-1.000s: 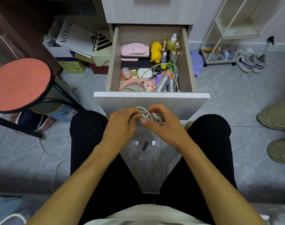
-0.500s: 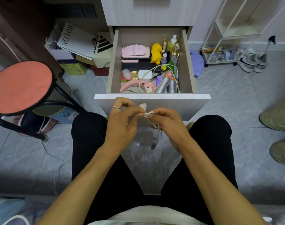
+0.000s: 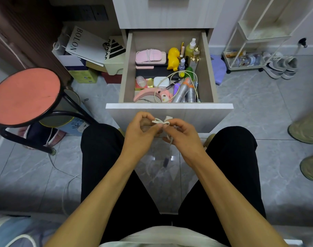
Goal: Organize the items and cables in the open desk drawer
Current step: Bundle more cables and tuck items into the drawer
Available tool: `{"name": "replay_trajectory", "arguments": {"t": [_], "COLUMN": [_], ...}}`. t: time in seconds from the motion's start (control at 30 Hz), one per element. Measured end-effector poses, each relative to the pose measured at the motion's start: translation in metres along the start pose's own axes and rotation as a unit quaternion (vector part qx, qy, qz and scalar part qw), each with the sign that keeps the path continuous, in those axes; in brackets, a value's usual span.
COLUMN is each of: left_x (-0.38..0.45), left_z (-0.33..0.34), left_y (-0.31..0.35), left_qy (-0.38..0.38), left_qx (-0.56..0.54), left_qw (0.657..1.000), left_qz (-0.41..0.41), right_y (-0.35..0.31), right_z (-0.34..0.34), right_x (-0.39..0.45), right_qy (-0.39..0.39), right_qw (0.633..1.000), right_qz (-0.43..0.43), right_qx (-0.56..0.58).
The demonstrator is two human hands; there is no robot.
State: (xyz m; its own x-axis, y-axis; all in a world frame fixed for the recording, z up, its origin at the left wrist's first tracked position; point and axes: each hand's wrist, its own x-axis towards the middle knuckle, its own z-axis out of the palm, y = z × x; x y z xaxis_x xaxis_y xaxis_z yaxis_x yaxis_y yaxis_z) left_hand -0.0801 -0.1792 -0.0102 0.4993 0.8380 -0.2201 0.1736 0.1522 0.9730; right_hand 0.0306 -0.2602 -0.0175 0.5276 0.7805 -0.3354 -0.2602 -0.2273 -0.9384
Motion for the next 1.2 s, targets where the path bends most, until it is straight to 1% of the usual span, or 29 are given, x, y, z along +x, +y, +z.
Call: {"name": "replay_trajectory", "arguments": {"t": [0.07,0.13,0.2,0.27,0.37,0.6,0.7,0.77,0.87,0.93,1.07,1.13,1.17,1.2], "left_x": [-0.001,0.000,0.002,0.001,-0.001,-0.001,0.001,0.004,0.004,0.003,0.004,0.005,0.005,0.004], "left_z": [0.004,0.006,0.006,0.008,0.014,0.009,0.008,0.005,0.000,0.000,0.001,0.000,0.000,-0.001], "left_y": [-0.003,-0.005,-0.005,-0.005,-0.007,-0.008,-0.012,-0.016,-0.015,-0.011,-0.005,-0.005,-0.005,-0.005], "left_qy": [0.040,0.085,0.100,0.071,0.032,0.025,0.023,0.012,-0.023,-0.029,-0.028,-0.025,-0.019,-0.013], "left_qx": [-0.036,-0.086,-0.113,-0.102,-0.057,-0.051,0.009,0.090,0.237,0.275,0.304,0.315,0.302,0.262], "left_qw": [0.998,0.992,0.988,0.991,0.997,0.998,0.999,0.994,0.963,0.951,0.938,0.934,0.942,0.959], "left_qz": [-0.032,-0.041,-0.043,-0.052,-0.047,-0.015,0.026,0.061,0.125,0.140,0.164,0.167,0.148,0.111], "right_y": [0.003,0.007,0.010,0.011,0.009,0.004,0.003,0.003,0.002,0.002,0.001,-0.003,-0.005,-0.008], "right_z": [0.002,0.003,0.002,0.002,0.002,-0.003,-0.005,-0.004,-0.007,-0.009,-0.009,-0.012,-0.015,-0.019], "right_x": [0.000,0.002,0.004,0.005,0.007,0.007,0.007,0.007,0.005,0.003,0.000,-0.001,-0.001,0.000], "right_qy": [0.024,0.066,0.082,0.081,0.087,0.080,0.085,0.085,0.069,0.063,0.036,-0.009,-0.040,-0.070], "right_qw": [1.000,0.997,0.994,0.990,0.988,0.981,0.972,0.960,0.952,0.959,0.984,0.992,0.992,0.990], "right_qz": [-0.017,-0.027,-0.060,-0.091,-0.101,-0.106,-0.107,-0.113,-0.116,-0.118,-0.084,-0.059,-0.047,-0.037], "right_qx": [-0.006,-0.008,-0.041,-0.075,-0.082,-0.140,-0.193,-0.240,-0.273,-0.250,-0.153,-0.113,-0.110,-0.121]}}
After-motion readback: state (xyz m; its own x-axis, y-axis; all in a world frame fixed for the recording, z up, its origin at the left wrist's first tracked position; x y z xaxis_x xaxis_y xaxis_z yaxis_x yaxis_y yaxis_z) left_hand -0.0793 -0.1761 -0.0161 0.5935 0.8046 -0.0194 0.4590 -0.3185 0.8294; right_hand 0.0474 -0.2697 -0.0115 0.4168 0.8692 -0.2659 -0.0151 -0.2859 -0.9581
